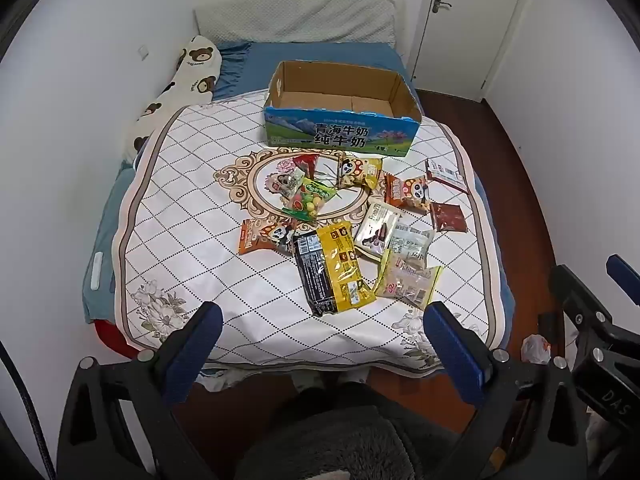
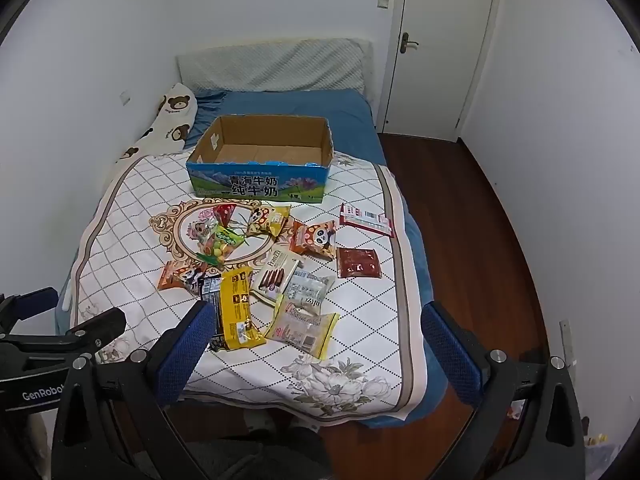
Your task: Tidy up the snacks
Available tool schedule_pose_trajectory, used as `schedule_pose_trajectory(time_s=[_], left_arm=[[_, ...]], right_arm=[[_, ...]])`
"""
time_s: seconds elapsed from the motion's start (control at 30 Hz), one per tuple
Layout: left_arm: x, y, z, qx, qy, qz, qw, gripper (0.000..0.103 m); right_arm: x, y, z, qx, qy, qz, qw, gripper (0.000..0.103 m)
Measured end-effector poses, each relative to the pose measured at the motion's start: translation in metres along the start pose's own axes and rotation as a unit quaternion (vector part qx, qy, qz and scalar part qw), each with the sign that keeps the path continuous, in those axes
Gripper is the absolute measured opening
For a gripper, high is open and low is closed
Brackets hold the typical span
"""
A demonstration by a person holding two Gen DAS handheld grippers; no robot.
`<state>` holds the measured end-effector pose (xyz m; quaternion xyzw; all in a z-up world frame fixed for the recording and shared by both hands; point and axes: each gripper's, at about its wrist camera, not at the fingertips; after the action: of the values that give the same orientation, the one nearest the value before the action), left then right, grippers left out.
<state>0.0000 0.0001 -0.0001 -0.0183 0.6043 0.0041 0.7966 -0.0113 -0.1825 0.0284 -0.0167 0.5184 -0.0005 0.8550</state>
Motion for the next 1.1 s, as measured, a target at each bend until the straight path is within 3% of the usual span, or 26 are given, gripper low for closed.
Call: schedule_pose_trajectory(time_s=[1.1], left_arm=[[-0.0074,0.0034,0.0033,0.009,-0.009,0.013,0.9998,0.103]], right_arm=[[-0.0018,0.0021,-0.0014,0.013,0.003,-0.009,1.000,0.103]])
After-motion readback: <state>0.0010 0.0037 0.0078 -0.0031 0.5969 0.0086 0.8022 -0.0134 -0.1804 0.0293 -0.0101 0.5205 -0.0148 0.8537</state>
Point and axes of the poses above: each gripper's, at about its wrist camera, not at the fingertips, and x roughly the way its jaws point, y to its left, z to its top, and after that the axes turned 8 degrees about y, right-handed
